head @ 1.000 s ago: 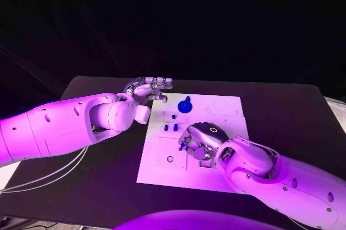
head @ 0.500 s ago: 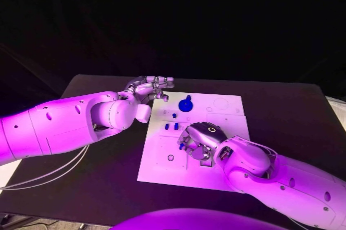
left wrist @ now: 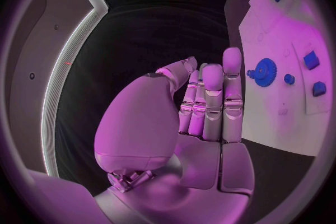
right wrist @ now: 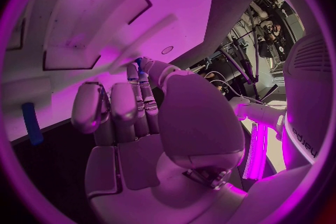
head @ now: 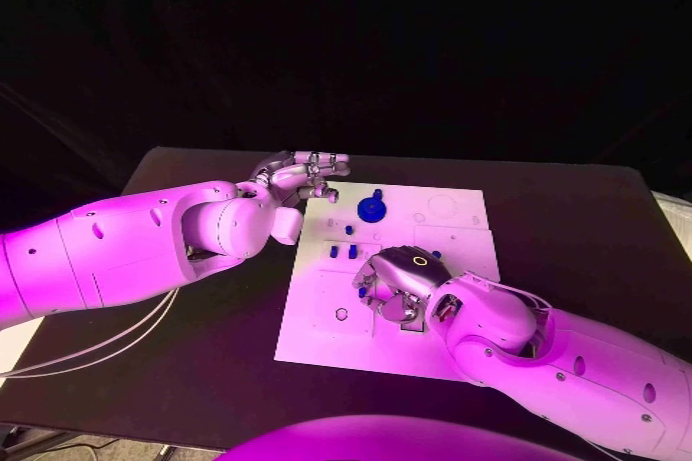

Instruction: Assemble the parts on the task board

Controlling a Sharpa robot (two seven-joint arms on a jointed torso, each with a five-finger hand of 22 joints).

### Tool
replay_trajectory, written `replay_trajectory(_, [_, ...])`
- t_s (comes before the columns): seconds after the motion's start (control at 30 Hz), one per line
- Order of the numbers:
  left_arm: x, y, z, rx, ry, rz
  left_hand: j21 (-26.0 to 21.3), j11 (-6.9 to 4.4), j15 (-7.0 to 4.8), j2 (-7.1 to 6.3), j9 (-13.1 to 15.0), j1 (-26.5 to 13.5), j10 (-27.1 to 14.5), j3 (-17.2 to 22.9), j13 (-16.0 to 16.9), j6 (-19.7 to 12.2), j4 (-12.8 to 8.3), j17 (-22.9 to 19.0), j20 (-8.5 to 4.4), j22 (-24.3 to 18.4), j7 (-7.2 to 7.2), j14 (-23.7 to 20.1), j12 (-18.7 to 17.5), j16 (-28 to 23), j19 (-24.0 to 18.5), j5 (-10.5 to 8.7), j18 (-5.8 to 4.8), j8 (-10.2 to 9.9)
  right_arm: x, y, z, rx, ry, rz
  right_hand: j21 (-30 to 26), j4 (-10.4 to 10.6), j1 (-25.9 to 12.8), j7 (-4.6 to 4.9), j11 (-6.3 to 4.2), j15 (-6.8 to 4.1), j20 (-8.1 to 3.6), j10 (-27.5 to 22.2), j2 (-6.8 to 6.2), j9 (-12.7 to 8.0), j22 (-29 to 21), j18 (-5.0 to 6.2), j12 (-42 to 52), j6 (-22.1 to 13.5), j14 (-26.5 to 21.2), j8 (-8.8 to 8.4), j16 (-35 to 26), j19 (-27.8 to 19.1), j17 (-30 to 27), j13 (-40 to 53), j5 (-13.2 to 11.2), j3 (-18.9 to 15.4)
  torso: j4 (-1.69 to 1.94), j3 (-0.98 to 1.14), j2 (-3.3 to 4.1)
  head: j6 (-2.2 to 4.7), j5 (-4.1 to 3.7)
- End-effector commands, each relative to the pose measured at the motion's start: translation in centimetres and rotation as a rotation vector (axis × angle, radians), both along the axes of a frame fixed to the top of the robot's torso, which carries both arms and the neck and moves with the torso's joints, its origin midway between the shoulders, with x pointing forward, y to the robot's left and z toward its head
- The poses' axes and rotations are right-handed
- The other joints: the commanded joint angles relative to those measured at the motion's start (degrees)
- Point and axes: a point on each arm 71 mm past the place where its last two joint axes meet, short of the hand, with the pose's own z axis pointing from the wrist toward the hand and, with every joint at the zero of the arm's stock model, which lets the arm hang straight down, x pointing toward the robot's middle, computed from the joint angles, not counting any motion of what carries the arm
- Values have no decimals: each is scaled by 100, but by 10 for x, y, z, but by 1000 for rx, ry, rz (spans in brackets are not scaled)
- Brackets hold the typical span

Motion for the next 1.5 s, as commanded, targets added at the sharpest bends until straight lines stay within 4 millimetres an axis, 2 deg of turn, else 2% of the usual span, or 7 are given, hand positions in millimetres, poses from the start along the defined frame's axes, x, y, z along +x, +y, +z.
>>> replay_trajectory(0.03, [-1,-3,1,-12,-1,-24,-42,10,12,56,-7,-48,-58,-51,10,-31,25,-15,6,-13,2,-52,43,-30,-59,17,89,45,1,-5,-6,-30,-10,-38,-58,-19,16,17,109,43,17,-233,-29,-32,-73,39,16,-131,105,-22,-53,-56,-49,3,-18,-104,-1,3,-1,4,-6])
replay_trajectory(0.6, [0,-2,-1,-6,15,-36,-80,18,20,66,-16,-54,-114,-73,12,-68,24,-158,13,-35,10,-134,66,-113,-82,21,93,55,-6,-26,21,153,-91,-84,-149,-11,123,46,119,43,32,-206,101,-24,-187,62,189,-161,60,7,-157,-67,-237,24,156,-265,-12,10,-11,48,-29])
replay_trajectory(0.73, [0,-2,-1,-4,14,-41,-96,24,25,68,-20,-53,-137,-83,13,-85,20,-238,18,-45,15,-187,81,-166,-98,21,92,61,2,-45,35,157,-73,-124,-125,14,98,32,106,36,24,-161,69,-22,-155,54,225,-146,85,5,-95,-28,-184,15,94,-290,-14,-6,-9,93,-107])
replay_trajectory(0.83, [0,-1,-1,-4,12,-43,-101,26,26,68,-21,-55,-142,-88,14,-88,20,-257,19,-48,17,-201,87,-178,-103,21,92,65,16,-63,42,127,-8,-166,-250,200,-131,-75,118,34,29,-412,-127,-52,-322,85,143,-396,49,-11,-187,-121,-324,3,184,-780,-18,-6,-15,110,-133])
replay_trajectory(0.9, [0,-1,0,-6,10,-45,-106,26,28,69,-21,-56,-147,-93,16,-91,19,-295,21,-51,17,-222,94,-202,-109,21,92,69,25,-76,45,101,9,-189,-351,347,85,-145,124,60,74,-570,-22,-33,-440,85,170,-534,27,9,-262,-167,-449,26,269,-1535,-27,-17,-26,106,-158])
replay_trajectory(1.0, [0,-2,0,-12,4,-54,-115,27,29,67,-22,-54,-153,-100,18,-95,15,-347,22,-57,17,-254,105,-237,-118,21,93,75,33,-90,48,59,7,-212,-386,508,316,-162,155,74,56,-655,56,-35,-473,110,229,-596,23,-6,-282,-160,-510,18,284,-1981,-38,-33,-33,138,-202])
replay_trajectory(1.5, [1,-3,1,-21,-3,-68,-133,29,31,72,-24,-51,-165,-113,22,-101,9,-390,26,-69,19,-292,131,-265,-135,22,94,91,45,-103,44,-50,-24,-233,-438,587,693,-217,80,7,-5,-528,251,-21,-522,116,418,-495,20,14,-316,-159,-598,23,278,-1974,-24,-30,-28,172,-252])
